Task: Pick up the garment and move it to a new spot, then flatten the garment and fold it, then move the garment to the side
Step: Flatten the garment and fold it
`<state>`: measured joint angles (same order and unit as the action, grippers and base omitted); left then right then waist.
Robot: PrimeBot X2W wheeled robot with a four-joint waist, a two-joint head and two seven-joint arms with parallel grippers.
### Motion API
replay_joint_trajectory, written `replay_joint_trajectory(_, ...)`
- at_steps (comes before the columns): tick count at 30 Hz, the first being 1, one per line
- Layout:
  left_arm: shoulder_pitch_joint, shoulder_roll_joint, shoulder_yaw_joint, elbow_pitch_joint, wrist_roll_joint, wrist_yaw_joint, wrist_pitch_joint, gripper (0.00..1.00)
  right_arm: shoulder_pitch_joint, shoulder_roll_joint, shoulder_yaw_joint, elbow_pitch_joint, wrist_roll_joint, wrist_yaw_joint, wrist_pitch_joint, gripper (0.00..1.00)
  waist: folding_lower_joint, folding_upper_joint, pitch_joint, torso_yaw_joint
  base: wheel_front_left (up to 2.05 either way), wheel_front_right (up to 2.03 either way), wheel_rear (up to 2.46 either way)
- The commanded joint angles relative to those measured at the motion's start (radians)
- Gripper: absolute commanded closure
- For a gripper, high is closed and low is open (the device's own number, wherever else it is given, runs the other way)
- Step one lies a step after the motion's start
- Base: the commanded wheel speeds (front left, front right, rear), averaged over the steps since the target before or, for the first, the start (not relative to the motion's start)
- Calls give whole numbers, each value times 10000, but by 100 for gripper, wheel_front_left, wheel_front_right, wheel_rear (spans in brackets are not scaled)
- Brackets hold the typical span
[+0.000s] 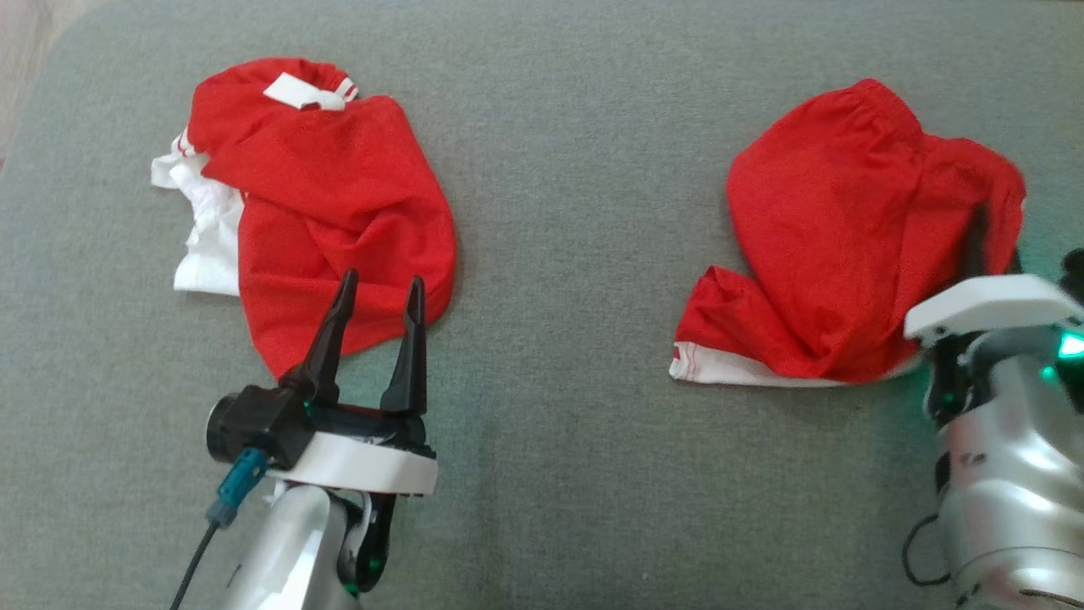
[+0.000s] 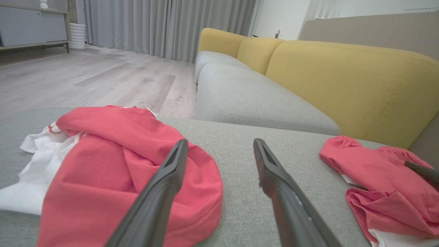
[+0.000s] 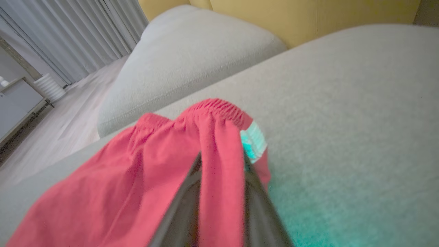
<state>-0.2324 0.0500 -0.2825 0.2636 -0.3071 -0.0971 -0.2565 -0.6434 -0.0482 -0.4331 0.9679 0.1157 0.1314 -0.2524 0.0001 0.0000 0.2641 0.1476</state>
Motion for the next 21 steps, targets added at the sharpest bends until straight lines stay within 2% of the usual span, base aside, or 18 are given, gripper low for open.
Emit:
replay_joint_trajectory(1,-259,11,425,-242,70,-20,-53,0,-243,-20,158,-545,-123,-7,-91,100,-1,0,-85,-79,0,0,0)
replay_joint_trajectory(10,-64,5,619,-215,37,-1,-53,0,341,-20,-30,-2989,-232,-7,-92,100,-1,0,-814,-552,0,0,0)
replay_joint_trajectory(15,85,4,772,-324,34,17,-53,0,157,-20,-200,-4691,-1017,-7,-92,100,-1,0,-1125,-630,0,0,0)
replay_joint_trajectory(19,209,30,550,-309,359,-62,-53,0,71,-20,414,-6096,-2140,-7,102,100,-1,0,-1267,-543,0,0,0)
replay_joint_trajectory(21,238,64,358,-285,493,-134,-53,0,201,-20,984,-6613,-2288,-7,506,100,-1,0,-1297,-444,0,0,0)
